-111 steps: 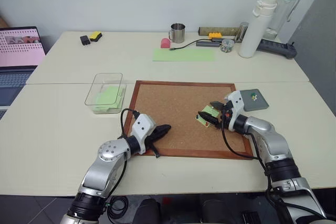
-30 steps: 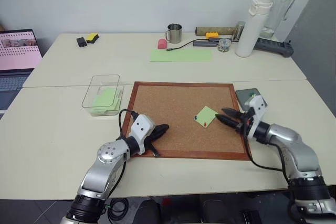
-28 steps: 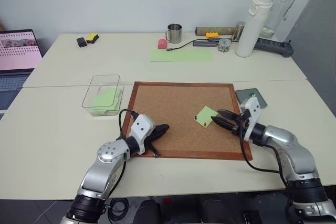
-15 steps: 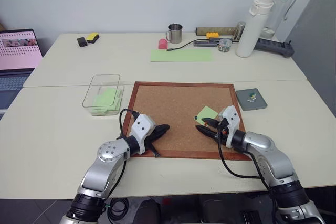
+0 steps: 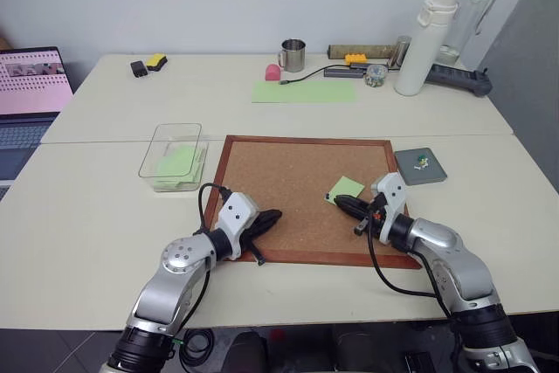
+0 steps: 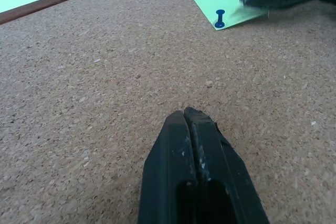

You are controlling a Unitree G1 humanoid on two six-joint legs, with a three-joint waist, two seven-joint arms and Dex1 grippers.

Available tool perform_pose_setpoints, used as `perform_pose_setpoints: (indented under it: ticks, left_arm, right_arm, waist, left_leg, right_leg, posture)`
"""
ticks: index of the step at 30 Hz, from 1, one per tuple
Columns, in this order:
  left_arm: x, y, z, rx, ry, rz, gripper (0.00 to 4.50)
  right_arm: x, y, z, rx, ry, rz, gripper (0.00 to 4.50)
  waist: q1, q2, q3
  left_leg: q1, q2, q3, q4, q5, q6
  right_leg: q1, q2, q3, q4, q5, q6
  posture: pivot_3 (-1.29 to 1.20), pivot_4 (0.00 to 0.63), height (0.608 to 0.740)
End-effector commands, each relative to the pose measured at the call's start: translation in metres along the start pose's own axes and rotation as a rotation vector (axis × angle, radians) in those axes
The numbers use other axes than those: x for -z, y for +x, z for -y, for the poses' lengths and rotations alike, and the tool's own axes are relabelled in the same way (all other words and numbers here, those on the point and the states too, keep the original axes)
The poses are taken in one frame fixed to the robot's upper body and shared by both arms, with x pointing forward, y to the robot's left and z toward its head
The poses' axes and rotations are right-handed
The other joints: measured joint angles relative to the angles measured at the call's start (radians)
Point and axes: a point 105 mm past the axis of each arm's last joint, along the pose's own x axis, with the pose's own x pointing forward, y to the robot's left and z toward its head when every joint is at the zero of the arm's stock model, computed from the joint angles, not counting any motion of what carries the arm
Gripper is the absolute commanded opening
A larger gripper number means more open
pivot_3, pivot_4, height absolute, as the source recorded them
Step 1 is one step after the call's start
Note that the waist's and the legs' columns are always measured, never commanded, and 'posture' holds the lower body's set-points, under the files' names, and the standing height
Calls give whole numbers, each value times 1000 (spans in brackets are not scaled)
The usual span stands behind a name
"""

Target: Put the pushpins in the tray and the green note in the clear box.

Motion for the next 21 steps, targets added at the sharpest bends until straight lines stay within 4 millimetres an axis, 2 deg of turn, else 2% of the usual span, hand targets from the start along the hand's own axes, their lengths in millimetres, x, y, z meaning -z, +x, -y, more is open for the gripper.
perform_pose_setpoints:
  ticks: [1, 5, 7, 12, 14, 17, 21]
  left_arm:
    - [9, -2, 0, 2, -12, -39, 0]
    - [10, -2, 0, 5, -14, -44, 0]
    - [10, -2, 0, 6, -15, -45, 0]
    - [9, -1, -2, 4, -10, -48, 0]
    - [9, 0, -3, 3, -5, -49, 0]
    - [8, 0, -4, 2, -3, -48, 0]
    - [8, -1, -5, 0, -1, -51, 0]
  right_arm:
    - [-37, -10, -3, 11, 4, 139, 50]
    - [-46, -15, -1, 40, 33, 168, 50]
    - [-48, -18, 8, 92, 52, 180, 50]
    - [-52, -39, 89, 506, 41, 175, 50]
    - [-52, -48, 115, 614, 61, 165, 50]
    - [-47, -54, 140, 685, 62, 120, 50]
    - [-32, -57, 158, 707, 69, 37, 50]
  waist:
    - [0, 0, 0]
    - [0, 0, 0]
    - [0, 0, 0]
    - [-1, 0, 0]
    - [0, 0, 0]
    - [0, 0, 0]
    - [0, 0, 0]
  left_leg:
    - [0, 0, 0, 0, 0, 0]
    - [0, 0, 0, 0, 0, 0]
    - [0, 0, 0, 0, 0, 0]
    - [0, 0, 0, 0, 0, 0]
    - [0, -1, 1, 0, 0, 0]
    - [0, 0, 1, 0, 0, 0]
    - [0, 0, 1, -1, 0, 0]
  right_leg:
    - [0, 0, 0, 0, 0, 0]
    - [0, 0, 0, 0, 0, 0]
    - [0, 0, 0, 0, 0, 0]
    - [0, 0, 0, 0, 0, 0]
    - [0, 0, 1, 0, 0, 0]
    - [0, 0, 1, 0, 0, 0]
    - [0, 0, 1, 0, 0, 0]
  posture:
    - [0, 150, 740]
    - [0, 150, 740]
    - [0, 150, 740]
    - [0, 150, 740]
    - [0, 150, 740]
    - [0, 150, 740]
    - [0, 150, 740]
